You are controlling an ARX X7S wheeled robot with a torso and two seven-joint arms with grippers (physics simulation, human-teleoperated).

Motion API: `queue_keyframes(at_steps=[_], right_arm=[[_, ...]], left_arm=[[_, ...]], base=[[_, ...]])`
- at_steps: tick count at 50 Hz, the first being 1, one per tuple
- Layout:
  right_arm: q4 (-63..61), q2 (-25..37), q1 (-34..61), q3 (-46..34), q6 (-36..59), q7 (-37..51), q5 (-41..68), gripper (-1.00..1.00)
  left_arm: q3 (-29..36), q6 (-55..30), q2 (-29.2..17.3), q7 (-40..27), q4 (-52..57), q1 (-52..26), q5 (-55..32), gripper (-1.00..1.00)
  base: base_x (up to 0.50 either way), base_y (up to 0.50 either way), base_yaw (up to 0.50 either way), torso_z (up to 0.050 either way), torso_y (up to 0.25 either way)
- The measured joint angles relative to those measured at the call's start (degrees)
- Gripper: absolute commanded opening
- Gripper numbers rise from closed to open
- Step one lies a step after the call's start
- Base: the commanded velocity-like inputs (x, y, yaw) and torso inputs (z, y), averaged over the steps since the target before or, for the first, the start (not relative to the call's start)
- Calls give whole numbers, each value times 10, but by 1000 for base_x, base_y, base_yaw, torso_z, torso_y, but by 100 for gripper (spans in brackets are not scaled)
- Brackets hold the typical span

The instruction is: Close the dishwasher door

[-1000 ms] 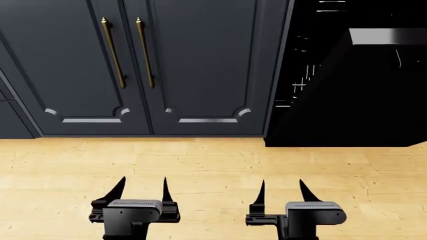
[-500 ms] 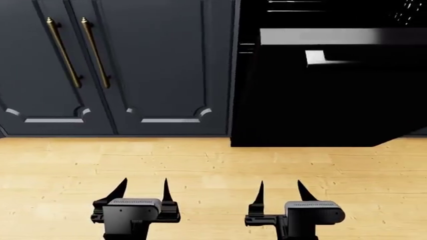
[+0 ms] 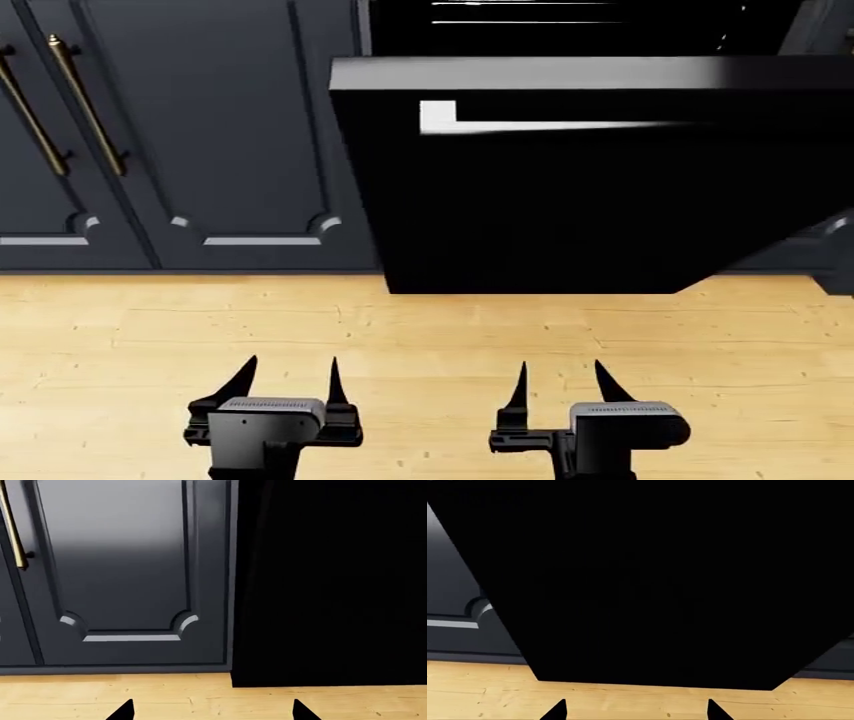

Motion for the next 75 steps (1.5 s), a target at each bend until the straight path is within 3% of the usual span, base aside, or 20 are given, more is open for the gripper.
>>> queue_keyframes(at_steps=[34,52,75], right_arm=[[0,5,2,-7,-4,9,1,100],[-4,11,-1,-16,-13,11,-7,100],[-5,14,0,-23,-14,15,-8,100]], left_arm=[[7,4,-6,-8,0,-1,-4,100],[12,3,-9,-13,0,-2,-5,100],[16,6,-13,-16,-1,-3,-9,100]], base=[[0,-500,0,0,0],[0,0,0,0,0],[500,0,0,0,0]])
